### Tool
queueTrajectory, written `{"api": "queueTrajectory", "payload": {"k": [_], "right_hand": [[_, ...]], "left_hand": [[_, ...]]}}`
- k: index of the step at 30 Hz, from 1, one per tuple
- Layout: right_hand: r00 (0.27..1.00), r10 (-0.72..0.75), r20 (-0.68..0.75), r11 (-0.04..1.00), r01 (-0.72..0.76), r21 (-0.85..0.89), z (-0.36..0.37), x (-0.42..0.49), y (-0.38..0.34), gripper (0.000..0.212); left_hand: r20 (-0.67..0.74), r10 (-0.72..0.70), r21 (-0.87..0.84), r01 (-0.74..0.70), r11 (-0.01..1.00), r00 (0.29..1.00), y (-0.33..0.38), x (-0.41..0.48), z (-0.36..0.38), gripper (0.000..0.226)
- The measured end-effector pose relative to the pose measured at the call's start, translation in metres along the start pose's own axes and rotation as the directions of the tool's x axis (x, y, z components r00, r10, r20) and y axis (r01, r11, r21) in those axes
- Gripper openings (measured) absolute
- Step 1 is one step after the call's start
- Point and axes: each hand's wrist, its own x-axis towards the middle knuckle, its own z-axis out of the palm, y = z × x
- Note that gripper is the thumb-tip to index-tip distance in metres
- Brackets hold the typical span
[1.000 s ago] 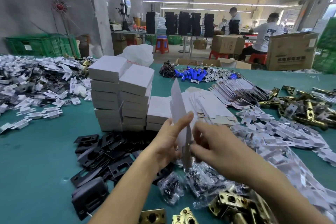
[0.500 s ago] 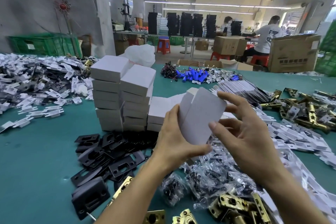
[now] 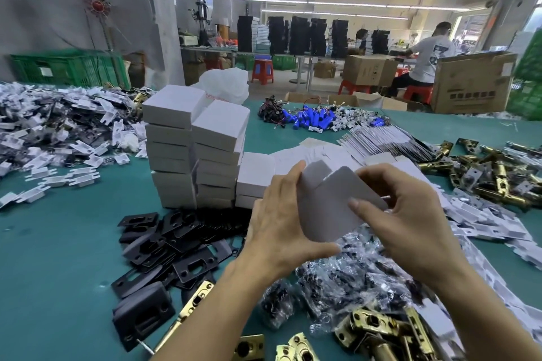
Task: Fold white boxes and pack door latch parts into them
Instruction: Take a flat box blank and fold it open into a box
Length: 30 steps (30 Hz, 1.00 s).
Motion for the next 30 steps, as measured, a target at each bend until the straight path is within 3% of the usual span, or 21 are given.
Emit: {"api": "queueTrajectory", "payload": {"k": [4,8,10,13,15,17,20,22,24,27,30], "right_hand": [[0.998,0.012,0.062,1.0,-0.012,0.01,-0.017,0.005,0.007,0.032],[0.995,0.018,0.098,0.989,-0.032,0.147,-0.03,0.007,0.012,0.042],[0.994,0.042,0.097,0.969,-0.064,0.237,-0.029,0.007,0.013,0.05],[0.992,0.036,0.122,0.946,-0.073,0.317,-0.015,0.005,0.012,0.058],[0.993,0.054,0.107,0.944,-0.086,0.317,-0.004,0.003,0.009,0.057],[0.994,0.087,0.07,0.965,-0.101,0.242,0.004,0.002,0.008,0.048],[0.992,0.123,0.007,0.972,-0.122,0.199,0.009,0.002,0.006,0.057],[0.994,0.081,0.068,0.956,-0.097,0.276,0.01,0.001,-0.001,0.051],[0.991,-0.027,0.13,0.97,-0.006,0.242,0.014,-0.003,-0.007,0.037],[0.975,-0.148,0.163,0.986,0.158,-0.053,0.019,-0.009,-0.008,0.041],[0.976,-0.162,0.143,0.943,0.196,-0.269,0.016,-0.009,-0.009,0.043]], "left_hand": [[-0.118,-0.007,-0.254,-0.023,0.967,0.993,0.001,-0.001,-0.005,0.066],[-0.003,0.014,-0.503,-0.014,0.864,1.0,0.008,-0.001,-0.009,0.031],[0.138,0.035,-0.53,0.044,0.847,0.99,0.012,0.0,-0.011,0.039],[0.362,0.063,-0.505,0.138,0.852,0.93,0.011,-0.001,-0.006,0.085],[0.427,0.053,-0.505,0.189,0.842,0.903,0.011,-0.003,-0.002,0.103],[0.376,0.017,-0.489,0.182,0.853,0.927,0.012,-0.003,-0.002,0.109],[0.16,-0.056,-0.427,0.12,0.896,0.985,0.015,0.001,-0.006,0.116],[0.017,-0.094,-0.394,0.093,0.915,0.995,0.016,0.002,-0.007,0.118],[-0.073,-0.121,-0.386,0.083,0.919,0.99,0.015,0.002,-0.008,0.121],[-0.103,-0.125,-0.372,0.078,0.925,0.987,0.014,0.001,-0.007,0.123],[-0.11,-0.083,-0.329,0.043,0.943,0.991,0.015,0.0,-0.007,0.121]]}}
